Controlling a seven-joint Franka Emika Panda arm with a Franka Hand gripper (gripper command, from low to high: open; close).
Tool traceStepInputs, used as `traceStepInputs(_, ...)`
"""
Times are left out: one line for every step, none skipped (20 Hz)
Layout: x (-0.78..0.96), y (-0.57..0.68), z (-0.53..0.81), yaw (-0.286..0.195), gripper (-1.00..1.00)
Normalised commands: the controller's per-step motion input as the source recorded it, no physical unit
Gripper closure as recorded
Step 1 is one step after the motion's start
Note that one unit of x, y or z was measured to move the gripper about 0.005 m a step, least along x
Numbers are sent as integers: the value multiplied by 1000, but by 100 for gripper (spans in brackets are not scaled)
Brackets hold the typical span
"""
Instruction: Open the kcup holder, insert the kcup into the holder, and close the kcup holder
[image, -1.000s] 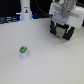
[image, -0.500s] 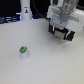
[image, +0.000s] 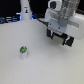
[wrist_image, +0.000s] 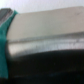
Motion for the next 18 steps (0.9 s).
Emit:
traceStepInputs(634,-374,83,-93,100)
traceStepInputs(314,-169,0,-19,100)
traceStepInputs(0,0,-3,0,-100)
traceStepInputs(0,0,0,0,-100)
traceStepInputs(0,0,0,0,-100)
traceStepInputs(0,-29,123,-19,-100)
traceStepInputs(26,-63,280,-61,-100)
traceStepInputs(166,-46,269,-119,-100)
traceStepInputs(249,-97,323,-140,-100)
traceStepInputs(220,-191,420,-169,-100)
traceStepInputs(137,-266,451,-196,-100)
traceStepInputs(183,-280,446,-224,-100)
traceStepInputs(177,-323,477,-238,-100)
traceStepInputs(146,-366,426,-264,-100)
traceStepInputs(100,-383,411,-273,-100)
traceStepInputs(29,-369,371,-288,-100)
traceStepInputs(0,-354,363,-297,-100)
traceStepInputs(0,-340,343,-302,-100)
